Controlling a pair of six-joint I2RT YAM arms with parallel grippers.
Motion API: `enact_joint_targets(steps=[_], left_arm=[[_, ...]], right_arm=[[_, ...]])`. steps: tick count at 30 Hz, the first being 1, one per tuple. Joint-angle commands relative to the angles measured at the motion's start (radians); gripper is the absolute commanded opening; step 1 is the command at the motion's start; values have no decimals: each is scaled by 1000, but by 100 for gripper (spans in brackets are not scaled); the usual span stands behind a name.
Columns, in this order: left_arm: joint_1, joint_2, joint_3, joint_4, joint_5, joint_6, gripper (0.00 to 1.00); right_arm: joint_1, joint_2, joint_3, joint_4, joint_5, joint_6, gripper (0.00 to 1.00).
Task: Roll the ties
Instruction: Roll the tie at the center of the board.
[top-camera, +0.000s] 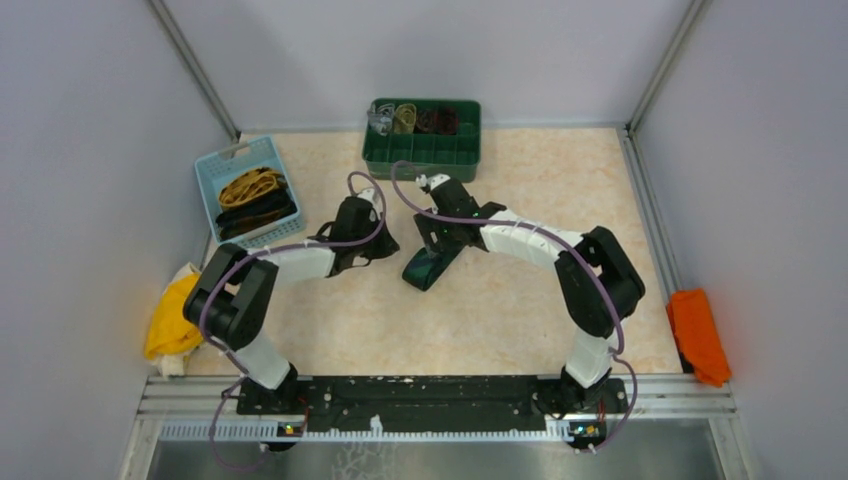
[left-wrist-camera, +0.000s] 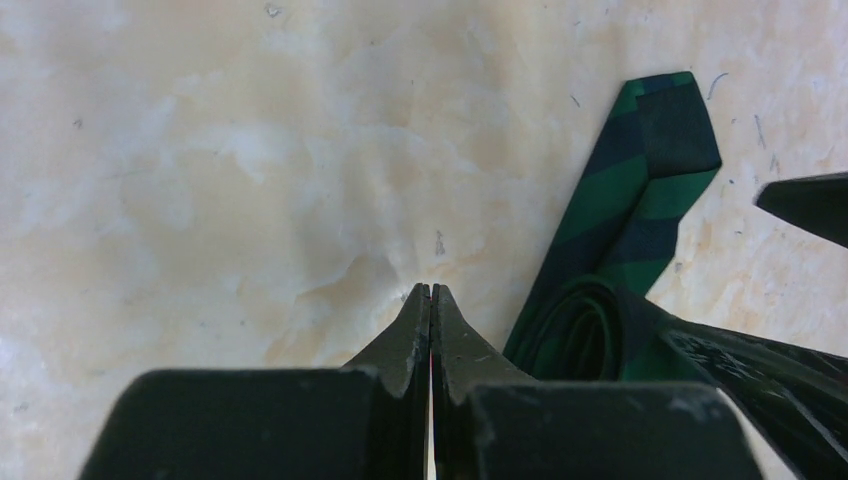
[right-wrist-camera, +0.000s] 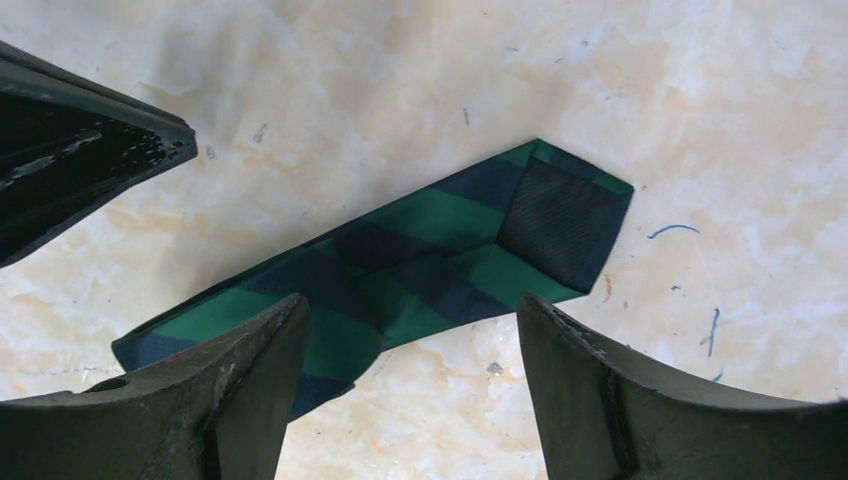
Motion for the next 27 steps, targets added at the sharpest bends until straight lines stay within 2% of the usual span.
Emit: enact_joint_targets(steps=[1, 6, 7, 10, 11, 18, 27], left_arm=[[-2, 95, 64, 38, 24, 44, 0], [-2, 191, 150, 45, 51, 86, 0], [-2, 203, 157, 58, 64, 88, 0], [-6, 240, 164, 98, 127, 91, 0], [-9, 250, 163, 113, 150, 89, 0], [-84, 297, 180, 131, 205, 122, 0], [-149, 294, 146, 121, 223, 113, 0]], right_arm=[[-9, -118, -47, 57, 75, 13, 74], [-9, -264, -184, 80, 53, 59, 66], [-9, -274, -205, 71, 40, 68, 61], [-8, -272, -269, 69, -32, 101, 37], [-8, -269, -297, 91, -63, 114, 34], [-7, -185, -399, 249, -234, 204, 23], [-8, -141, -413, 328, -263, 219, 17]])
